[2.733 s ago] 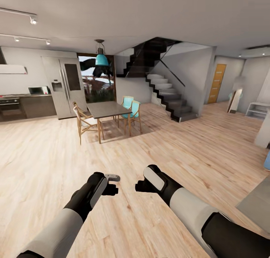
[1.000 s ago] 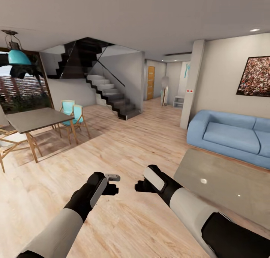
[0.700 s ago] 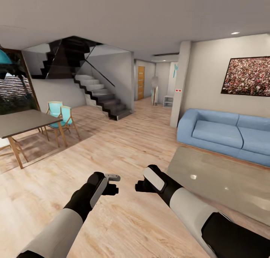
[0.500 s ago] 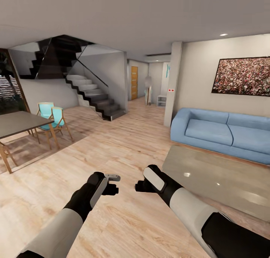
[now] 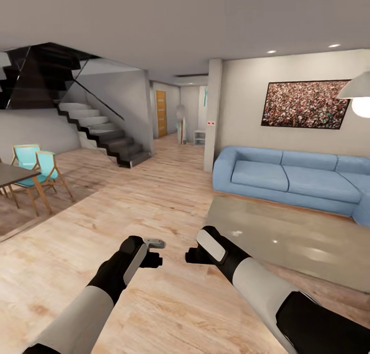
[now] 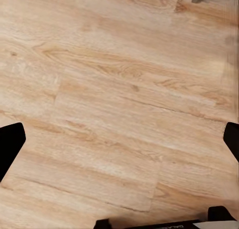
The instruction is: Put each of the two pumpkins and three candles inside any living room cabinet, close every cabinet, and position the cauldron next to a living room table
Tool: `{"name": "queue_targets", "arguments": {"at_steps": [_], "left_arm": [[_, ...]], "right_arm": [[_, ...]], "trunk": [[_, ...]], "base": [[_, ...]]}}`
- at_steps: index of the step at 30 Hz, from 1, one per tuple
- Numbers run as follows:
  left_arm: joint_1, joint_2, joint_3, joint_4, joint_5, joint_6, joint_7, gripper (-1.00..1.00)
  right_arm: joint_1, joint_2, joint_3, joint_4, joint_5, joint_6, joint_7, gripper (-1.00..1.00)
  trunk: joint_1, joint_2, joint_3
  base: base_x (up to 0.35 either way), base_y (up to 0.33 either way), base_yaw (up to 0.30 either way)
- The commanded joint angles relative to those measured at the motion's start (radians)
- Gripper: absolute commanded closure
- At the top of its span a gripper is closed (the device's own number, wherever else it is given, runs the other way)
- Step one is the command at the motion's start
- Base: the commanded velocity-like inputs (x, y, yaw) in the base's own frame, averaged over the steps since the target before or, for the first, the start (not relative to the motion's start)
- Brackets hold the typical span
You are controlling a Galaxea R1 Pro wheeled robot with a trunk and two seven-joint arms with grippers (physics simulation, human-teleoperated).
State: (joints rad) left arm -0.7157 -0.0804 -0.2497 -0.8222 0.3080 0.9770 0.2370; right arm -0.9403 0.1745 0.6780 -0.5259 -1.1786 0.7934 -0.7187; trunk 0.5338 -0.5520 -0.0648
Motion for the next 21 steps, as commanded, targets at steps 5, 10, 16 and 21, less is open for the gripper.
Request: {"name": "queue_targets", "arguments": {"at_steps": [5,10,16,21], "left_arm": [[-0.001,0.001,-0.002,-0.002,0.011,0.003,0.01,-1.0],[-0.001,0.001,-0.002,-0.001,0.011,0.003,0.01,-1.0],[-0.001,0.001,-0.002,-0.001,0.01,0.003,0.01,-1.0],[-0.001,0.0,-0.002,0.0,0.01,0.003,0.01,-1.0]], "right_arm": [[-0.002,0.0,0.005,0.0,-0.009,0.001,-0.008,-1.0],[-0.002,0.0,0.005,0.0,-0.009,0.001,-0.008,-1.0],[-0.002,0.0,0.005,0.0,-0.009,0.0,-0.008,-1.0],[-0.002,0.0,0.005,0.0,-0.009,0.001,-0.008,-1.0]], "trunk": [[0.001,-0.002,-0.002],[0.001,-0.002,-0.002],[0.001,-0.002,-0.002],[0.001,-0.002,-0.002]], "base": [[0.0,0.0,-0.29],[0.0,0.0,-0.29],[0.0,0.0,-0.29],[0.0,0.0,-0.29]]}}
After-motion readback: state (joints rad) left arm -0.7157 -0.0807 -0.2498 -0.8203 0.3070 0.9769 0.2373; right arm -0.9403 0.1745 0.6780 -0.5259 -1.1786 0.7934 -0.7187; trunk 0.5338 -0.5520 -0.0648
